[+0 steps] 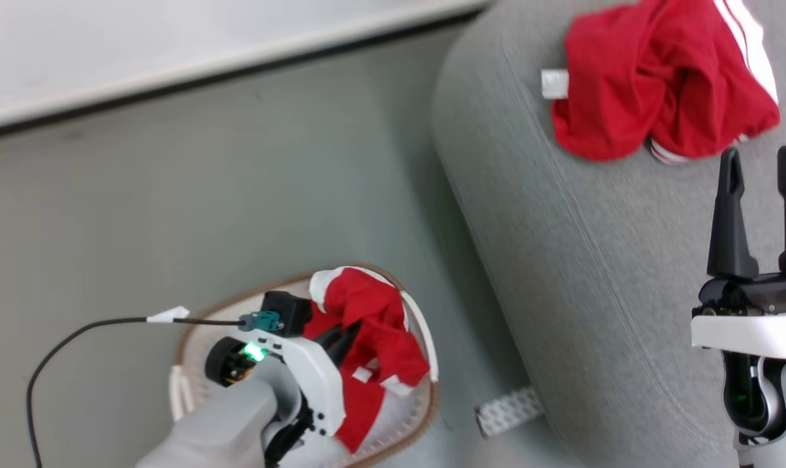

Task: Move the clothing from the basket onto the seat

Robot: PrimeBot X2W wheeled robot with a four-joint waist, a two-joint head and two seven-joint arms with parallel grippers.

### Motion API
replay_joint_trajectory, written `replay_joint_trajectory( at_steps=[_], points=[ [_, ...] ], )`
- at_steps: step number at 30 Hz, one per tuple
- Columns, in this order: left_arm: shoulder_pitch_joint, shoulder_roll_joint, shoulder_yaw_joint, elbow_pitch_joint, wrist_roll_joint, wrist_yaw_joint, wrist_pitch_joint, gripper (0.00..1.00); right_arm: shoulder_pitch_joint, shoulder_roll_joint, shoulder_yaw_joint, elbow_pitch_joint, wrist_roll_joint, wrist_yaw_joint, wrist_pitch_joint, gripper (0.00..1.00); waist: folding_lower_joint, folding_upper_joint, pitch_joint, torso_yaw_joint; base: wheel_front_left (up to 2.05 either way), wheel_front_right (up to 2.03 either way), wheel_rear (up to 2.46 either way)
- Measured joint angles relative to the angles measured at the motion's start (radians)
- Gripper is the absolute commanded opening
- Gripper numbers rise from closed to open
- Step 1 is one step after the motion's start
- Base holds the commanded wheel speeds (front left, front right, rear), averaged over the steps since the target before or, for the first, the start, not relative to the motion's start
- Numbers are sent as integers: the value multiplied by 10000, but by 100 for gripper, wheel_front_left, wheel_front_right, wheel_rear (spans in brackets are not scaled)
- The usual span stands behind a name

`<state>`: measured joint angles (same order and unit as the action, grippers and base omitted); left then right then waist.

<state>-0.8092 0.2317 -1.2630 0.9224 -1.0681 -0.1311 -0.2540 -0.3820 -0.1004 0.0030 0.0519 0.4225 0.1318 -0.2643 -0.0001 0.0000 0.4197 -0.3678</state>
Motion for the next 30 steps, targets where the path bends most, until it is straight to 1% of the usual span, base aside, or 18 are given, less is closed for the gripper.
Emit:
replay_joint_trajectory(
  at_steps=[3, 6, 9, 16, 22, 30],
  points=[
    [-1, -67, 105, -357, 33, 0, -59, 0, 160, -59, 58, 82, 6, 0, 0, 100, -1, 0, -526, 328, 0, 0, 0],
    [-26, -127, 614, -984, 276, 0, -75, 0, 385, -173, 52, 188, 35, 0, 0, 100, -1, 0, -1030, 670, 0, 0, 0],
    [-1, -96, 1227, -1471, 857, 13, -75, 0, 564, -240, 109, 278, 100, 0, 0, 100, -1, 0, -1510, 1027, 0, 0, 0],
    [401, -33, 2769, -3020, 2105, 198, -88, 0, 910, -276, 405, 518, 192, 0, 0, 100, -1, 0, -2460, 1852, 0, 0, 0],
    [632, 134, 3630, -4387, 3057, 372, -90, 0, 1197, -272, 715, 729, 291, 0, 0, 100, 0, 0, -3136, 2383, 0, 0, 0],
    [642, 591, 4460, -5800, 3645, 805, -92, 0, 1380, -299, 1287, 828, 445, 0, 0, 100, -1, 0, -3685, 2882, 0, 0, 0]
  ],
)
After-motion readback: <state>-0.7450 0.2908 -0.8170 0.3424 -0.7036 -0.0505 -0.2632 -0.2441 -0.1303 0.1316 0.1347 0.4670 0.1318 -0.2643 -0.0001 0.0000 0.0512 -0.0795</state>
